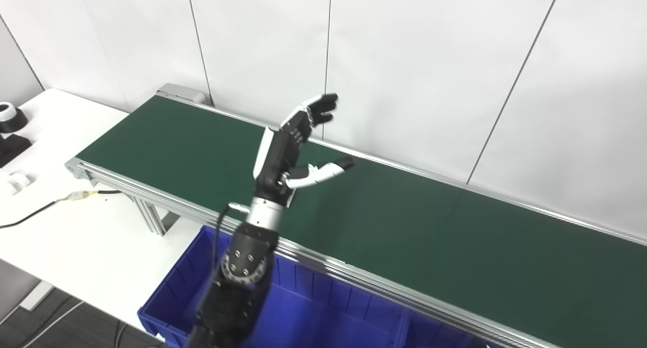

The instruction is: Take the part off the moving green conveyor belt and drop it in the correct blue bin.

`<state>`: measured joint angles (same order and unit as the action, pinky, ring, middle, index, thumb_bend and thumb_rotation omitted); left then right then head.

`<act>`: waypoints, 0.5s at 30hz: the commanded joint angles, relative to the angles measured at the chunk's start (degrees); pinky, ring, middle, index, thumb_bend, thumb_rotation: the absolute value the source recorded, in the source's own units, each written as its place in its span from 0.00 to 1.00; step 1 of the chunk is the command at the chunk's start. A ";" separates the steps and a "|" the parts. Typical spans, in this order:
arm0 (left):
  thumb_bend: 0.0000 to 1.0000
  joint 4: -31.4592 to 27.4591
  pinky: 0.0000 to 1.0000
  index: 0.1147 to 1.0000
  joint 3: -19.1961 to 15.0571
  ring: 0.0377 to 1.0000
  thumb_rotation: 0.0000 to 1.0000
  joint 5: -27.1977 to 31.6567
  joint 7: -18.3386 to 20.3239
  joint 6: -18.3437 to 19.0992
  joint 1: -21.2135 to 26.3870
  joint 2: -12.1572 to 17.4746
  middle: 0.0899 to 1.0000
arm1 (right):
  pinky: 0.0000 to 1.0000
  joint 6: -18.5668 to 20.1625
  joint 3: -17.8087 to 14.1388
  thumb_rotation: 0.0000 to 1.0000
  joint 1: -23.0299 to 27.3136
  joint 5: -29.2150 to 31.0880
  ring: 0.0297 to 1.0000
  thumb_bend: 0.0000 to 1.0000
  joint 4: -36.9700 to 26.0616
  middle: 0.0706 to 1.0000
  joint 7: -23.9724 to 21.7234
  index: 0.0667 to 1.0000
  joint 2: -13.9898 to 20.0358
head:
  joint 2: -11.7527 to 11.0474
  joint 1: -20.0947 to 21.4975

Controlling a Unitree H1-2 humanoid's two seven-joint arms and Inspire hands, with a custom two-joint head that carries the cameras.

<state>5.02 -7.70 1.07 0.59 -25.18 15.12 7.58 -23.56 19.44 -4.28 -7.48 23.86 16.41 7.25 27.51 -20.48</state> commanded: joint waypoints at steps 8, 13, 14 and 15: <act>0.65 4.86 0.83 0.82 0.82 0.86 0.14 0.30 4.45 -1.65 4.69 7.33 0.89 | 0.63 -3.36 -0.17 0.00 1.29 0.54 0.74 0.62 -0.20 0.79 -0.30 0.82 -1.10 | -0.10 1.08; 0.76 8.72 0.82 0.84 1.15 0.86 0.16 -0.14 6.20 -1.68 6.21 10.66 0.89 | 0.63 -3.36 -0.17 0.00 1.70 0.43 0.74 0.63 0.22 0.80 -0.19 0.82 -1.23 | -0.24 1.72; 0.79 9.88 0.83 0.85 1.40 0.87 0.16 -0.14 6.89 -1.68 6.67 11.41 0.90 | 0.64 -3.36 -0.19 0.00 1.77 0.51 0.74 0.63 0.31 0.79 -0.21 0.82 -1.31 | -0.33 1.93; 0.80 11.00 0.84 0.86 1.71 0.88 0.16 -0.32 7.53 -1.62 7.10 12.14 0.91 | 0.64 -3.36 -0.20 0.00 1.82 0.59 0.74 0.63 0.36 0.79 -0.22 0.82 -1.39 | -0.45 2.10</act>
<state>16.18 -6.34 0.95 7.28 -25.30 19.50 17.50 -23.57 19.38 -3.31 -7.29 25.13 16.07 6.29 26.99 -18.37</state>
